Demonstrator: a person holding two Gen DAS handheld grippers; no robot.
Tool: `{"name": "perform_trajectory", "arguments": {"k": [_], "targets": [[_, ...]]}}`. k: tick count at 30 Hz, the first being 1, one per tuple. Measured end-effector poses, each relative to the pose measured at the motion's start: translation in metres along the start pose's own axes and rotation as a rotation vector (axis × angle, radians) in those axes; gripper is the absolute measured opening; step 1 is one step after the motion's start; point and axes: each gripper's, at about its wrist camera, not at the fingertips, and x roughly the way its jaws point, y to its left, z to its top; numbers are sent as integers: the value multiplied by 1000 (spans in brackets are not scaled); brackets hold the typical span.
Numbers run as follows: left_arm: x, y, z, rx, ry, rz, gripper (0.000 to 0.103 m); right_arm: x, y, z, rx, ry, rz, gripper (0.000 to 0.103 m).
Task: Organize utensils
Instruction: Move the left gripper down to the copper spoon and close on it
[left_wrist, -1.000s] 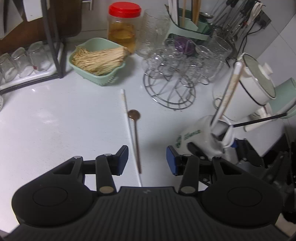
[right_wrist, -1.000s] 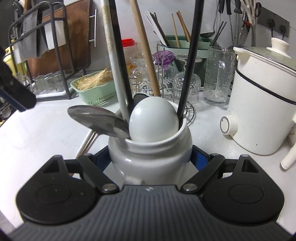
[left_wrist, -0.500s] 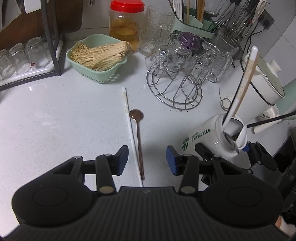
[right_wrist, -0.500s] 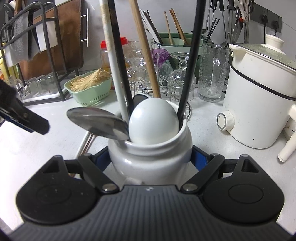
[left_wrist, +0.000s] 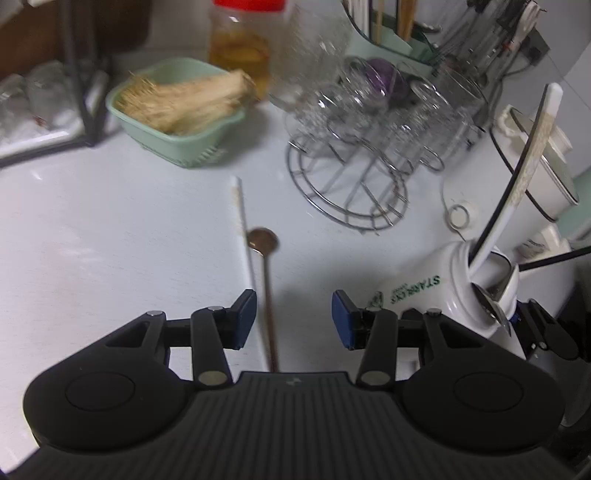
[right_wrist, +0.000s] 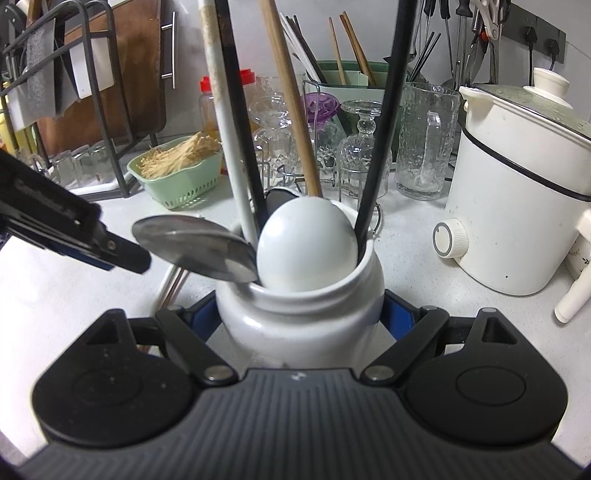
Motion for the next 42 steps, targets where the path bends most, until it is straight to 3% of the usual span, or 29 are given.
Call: {"name": "perform_trajectory", "arguments": {"k": [3, 4, 8, 11, 28, 32, 37, 42], "targets": [[11, 4, 2, -11, 20, -36, 49, 0, 0, 0, 1, 2, 0, 91], [14, 4, 2, -4, 21, -38, 43, 1, 0, 1, 2, 4, 1, 91], [30, 5, 3, 26, 36, -40, 30, 2, 0, 2, 3, 7, -1, 91], [44, 6, 4, 56, 37, -17, 27, 2, 1, 1, 3, 3, -4, 91], [85, 1, 34, 142, 67, 117, 27, 6, 6, 1, -17, 3, -26, 91], [93, -8, 46, 140, 114, 165, 27, 8, 7, 2, -28, 5, -29, 91], [104, -19, 60, 216, 259, 136, 27, 9, 7, 3, -38, 10, -29, 91], [105, -28, 49, 280, 259, 176, 22, 10, 5, 3, -44, 5, -20, 91]]}}
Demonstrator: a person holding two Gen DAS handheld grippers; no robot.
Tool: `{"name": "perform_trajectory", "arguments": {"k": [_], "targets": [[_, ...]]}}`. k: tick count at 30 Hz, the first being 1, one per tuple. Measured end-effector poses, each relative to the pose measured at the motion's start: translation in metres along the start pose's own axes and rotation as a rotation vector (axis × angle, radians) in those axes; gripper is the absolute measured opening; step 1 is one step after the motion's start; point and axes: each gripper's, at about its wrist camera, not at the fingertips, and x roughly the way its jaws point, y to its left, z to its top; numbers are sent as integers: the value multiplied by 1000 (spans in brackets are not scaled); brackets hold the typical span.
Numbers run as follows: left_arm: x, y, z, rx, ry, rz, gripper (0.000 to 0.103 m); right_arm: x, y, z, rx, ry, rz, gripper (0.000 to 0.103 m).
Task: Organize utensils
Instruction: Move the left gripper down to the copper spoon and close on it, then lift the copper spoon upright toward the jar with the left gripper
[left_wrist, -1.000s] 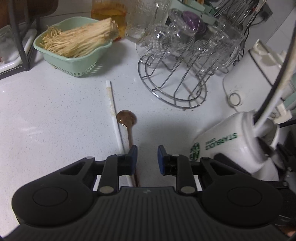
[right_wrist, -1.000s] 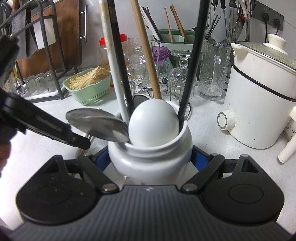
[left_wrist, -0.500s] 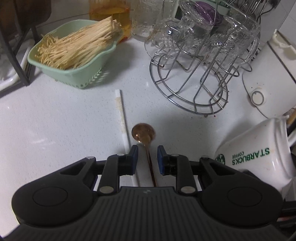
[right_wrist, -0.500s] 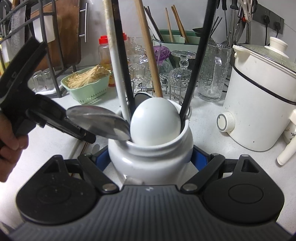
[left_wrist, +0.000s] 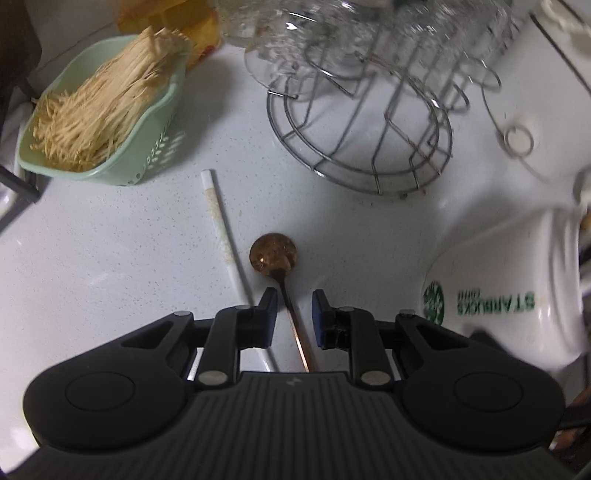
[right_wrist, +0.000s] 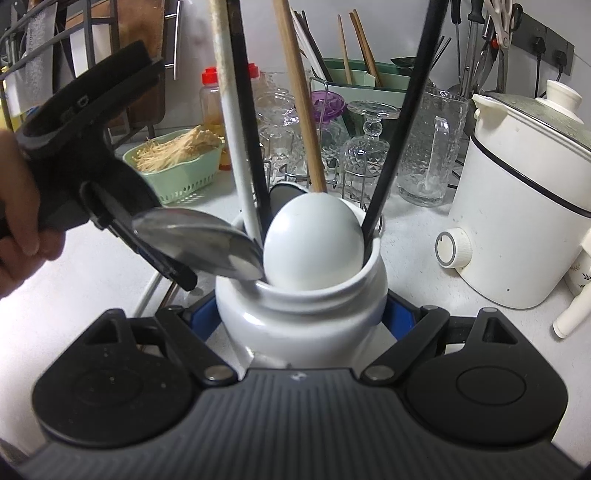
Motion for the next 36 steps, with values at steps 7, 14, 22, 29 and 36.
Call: {"name": "perform_trajectory", "arguments": {"k": [7, 14, 22, 29, 36], "targets": [[-3, 3, -12, -37, -29, 6, 4, 1, 0, 1, -8, 0, 6, 91], [-9, 18, -28, -110, -35, -54, 4, 0, 0, 0, -16, -4, 12, 91], [-40, 23, -51, -167, -123, -96, 4, 0, 0, -1, -15, -9, 11, 91], [-79, 17, -66, -173, -235, -105, 4, 1, 0, -2, -20, -20, 15, 91], [-123, 10, -77, -185, -367, -117, 4, 1, 0, -1, -23, -22, 17, 91]]}}
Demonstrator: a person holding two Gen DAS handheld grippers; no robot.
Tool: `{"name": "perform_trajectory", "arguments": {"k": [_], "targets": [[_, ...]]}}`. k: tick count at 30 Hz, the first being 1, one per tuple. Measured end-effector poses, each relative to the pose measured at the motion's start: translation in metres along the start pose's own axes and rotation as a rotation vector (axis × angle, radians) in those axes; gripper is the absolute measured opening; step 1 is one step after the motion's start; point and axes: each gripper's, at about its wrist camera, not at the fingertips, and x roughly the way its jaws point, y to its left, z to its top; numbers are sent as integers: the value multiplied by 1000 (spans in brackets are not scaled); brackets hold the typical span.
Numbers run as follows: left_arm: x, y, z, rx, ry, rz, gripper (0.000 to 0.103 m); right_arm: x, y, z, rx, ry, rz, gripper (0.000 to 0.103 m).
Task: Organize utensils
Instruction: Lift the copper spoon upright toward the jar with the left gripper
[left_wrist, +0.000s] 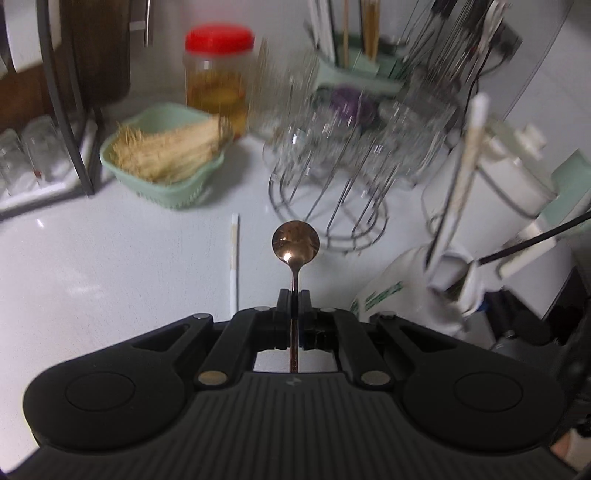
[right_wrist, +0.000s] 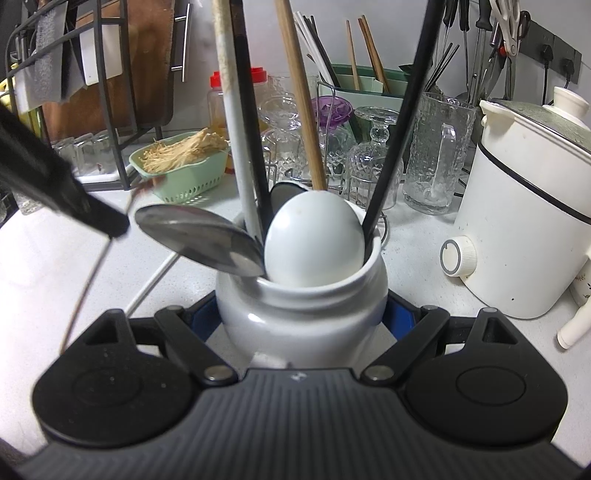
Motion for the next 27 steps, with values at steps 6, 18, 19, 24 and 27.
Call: {"name": "perform_trajectory", "arguments": {"k": [6, 18, 19, 24, 27], "targets": [[-42, -15, 13, 4, -110, -53, 4, 1, 0, 1, -5, -2, 8, 91], [-101, -65, 45, 75, -294, -169, 4, 4, 1, 3, -9, -2, 14, 91], [-104, -70, 46, 92, -309, -173, 4, 4, 1, 3, -9, -2, 14, 91], [-104, -90, 55, 157, -347, -205, 4, 4, 1, 3, -6, -2, 14, 91], [-90, -93, 59, 177, -343, -220, 4, 4, 1, 2, -7, -2, 14, 91]]}}
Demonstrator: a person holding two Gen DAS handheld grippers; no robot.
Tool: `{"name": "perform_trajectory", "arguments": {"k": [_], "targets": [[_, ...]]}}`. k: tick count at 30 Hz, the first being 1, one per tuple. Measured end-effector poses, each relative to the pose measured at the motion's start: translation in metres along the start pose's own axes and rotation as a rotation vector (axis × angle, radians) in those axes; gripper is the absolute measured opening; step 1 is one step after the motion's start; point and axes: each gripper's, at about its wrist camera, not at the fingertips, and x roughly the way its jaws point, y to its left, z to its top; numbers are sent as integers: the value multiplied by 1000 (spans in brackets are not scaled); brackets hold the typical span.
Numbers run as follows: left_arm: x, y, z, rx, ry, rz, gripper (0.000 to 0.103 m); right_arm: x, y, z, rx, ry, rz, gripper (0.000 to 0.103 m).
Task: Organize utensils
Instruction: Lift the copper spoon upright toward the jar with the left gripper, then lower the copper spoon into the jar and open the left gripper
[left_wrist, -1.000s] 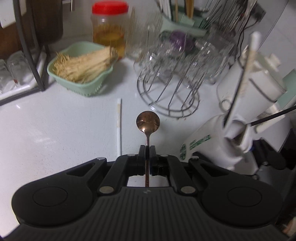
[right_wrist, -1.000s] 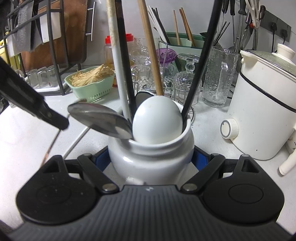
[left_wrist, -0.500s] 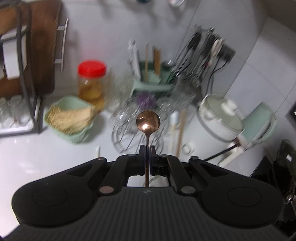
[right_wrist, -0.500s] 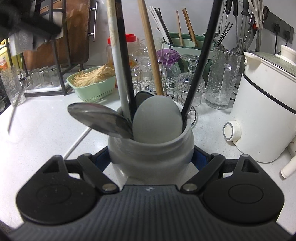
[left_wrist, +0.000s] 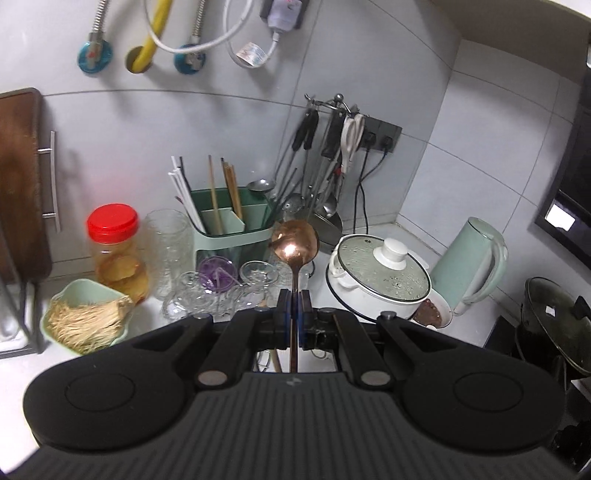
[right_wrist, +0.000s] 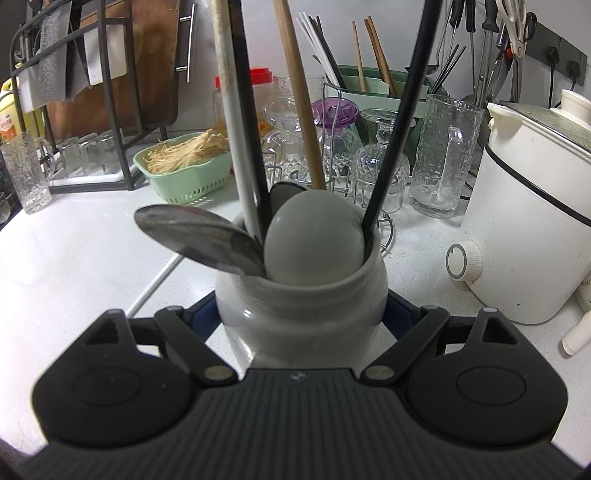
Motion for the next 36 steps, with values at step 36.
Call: {"name": "perform_trajectory", "arguments": {"k": [36], "targets": [[58, -3, -45, 138, 43, 23, 4, 0, 1, -1, 4, -4, 1, 91]]}}
